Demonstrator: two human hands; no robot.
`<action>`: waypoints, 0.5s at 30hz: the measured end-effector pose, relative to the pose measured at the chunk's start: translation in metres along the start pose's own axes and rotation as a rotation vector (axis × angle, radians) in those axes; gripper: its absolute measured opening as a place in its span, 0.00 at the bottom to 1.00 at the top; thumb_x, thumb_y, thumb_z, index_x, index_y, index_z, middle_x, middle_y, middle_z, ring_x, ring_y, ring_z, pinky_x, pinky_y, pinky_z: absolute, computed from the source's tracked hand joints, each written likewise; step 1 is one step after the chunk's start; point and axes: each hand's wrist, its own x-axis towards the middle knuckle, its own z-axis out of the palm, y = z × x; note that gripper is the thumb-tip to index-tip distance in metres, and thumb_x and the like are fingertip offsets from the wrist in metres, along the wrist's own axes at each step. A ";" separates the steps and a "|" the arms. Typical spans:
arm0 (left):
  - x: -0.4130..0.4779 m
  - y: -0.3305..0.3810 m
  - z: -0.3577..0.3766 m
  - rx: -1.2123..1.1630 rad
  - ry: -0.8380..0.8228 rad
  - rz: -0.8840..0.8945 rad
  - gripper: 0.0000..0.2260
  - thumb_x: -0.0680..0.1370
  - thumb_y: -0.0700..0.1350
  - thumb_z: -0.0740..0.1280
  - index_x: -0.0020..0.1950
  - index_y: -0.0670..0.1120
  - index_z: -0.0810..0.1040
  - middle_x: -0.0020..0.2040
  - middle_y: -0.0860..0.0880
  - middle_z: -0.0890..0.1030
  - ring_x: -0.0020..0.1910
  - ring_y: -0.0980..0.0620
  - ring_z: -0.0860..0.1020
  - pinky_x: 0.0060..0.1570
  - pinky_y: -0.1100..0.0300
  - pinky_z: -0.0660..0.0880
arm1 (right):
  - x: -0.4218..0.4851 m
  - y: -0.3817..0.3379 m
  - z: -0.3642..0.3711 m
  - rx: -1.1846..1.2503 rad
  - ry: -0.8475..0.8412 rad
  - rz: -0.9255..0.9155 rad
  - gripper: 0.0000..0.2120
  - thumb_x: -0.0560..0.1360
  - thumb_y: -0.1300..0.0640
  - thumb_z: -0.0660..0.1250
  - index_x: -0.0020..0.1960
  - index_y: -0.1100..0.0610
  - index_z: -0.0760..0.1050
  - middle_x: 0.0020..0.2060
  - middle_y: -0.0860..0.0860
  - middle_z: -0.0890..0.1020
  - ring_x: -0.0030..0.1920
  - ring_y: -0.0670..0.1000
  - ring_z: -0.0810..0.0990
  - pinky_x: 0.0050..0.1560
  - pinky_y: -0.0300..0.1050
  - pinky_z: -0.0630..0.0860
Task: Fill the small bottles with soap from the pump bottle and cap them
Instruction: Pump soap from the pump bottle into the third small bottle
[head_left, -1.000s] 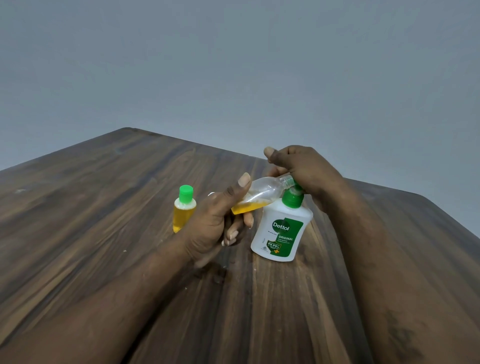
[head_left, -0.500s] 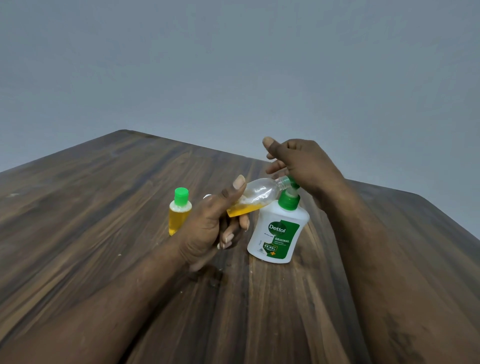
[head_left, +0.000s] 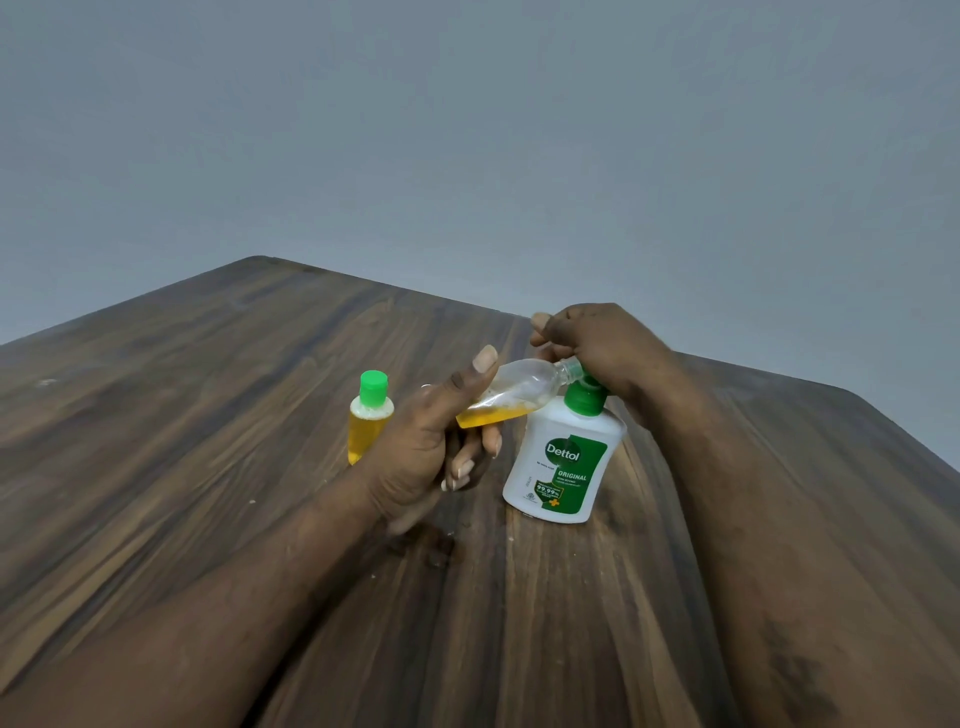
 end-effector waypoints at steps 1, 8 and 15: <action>0.000 -0.001 0.000 -0.005 -0.003 0.005 0.32 0.73 0.71 0.68 0.32 0.40 0.78 0.36 0.32 0.68 0.20 0.53 0.64 0.22 0.64 0.63 | 0.001 0.001 0.000 -0.016 0.010 -0.005 0.15 0.82 0.43 0.66 0.45 0.51 0.84 0.45 0.49 0.87 0.52 0.55 0.84 0.64 0.62 0.78; 0.003 -0.004 -0.003 -0.035 -0.049 0.003 0.31 0.72 0.70 0.69 0.33 0.41 0.79 0.32 0.39 0.66 0.19 0.53 0.63 0.23 0.64 0.63 | -0.002 -0.002 -0.004 0.059 0.081 -0.028 0.17 0.80 0.41 0.68 0.46 0.54 0.84 0.39 0.48 0.88 0.47 0.54 0.86 0.61 0.60 0.80; 0.004 -0.003 -0.002 -0.052 -0.060 0.005 0.31 0.71 0.71 0.69 0.32 0.41 0.79 0.28 0.41 0.66 0.19 0.53 0.63 0.23 0.63 0.63 | -0.009 -0.013 -0.013 0.104 0.264 -0.133 0.26 0.79 0.31 0.63 0.52 0.55 0.81 0.39 0.47 0.87 0.39 0.48 0.87 0.41 0.45 0.79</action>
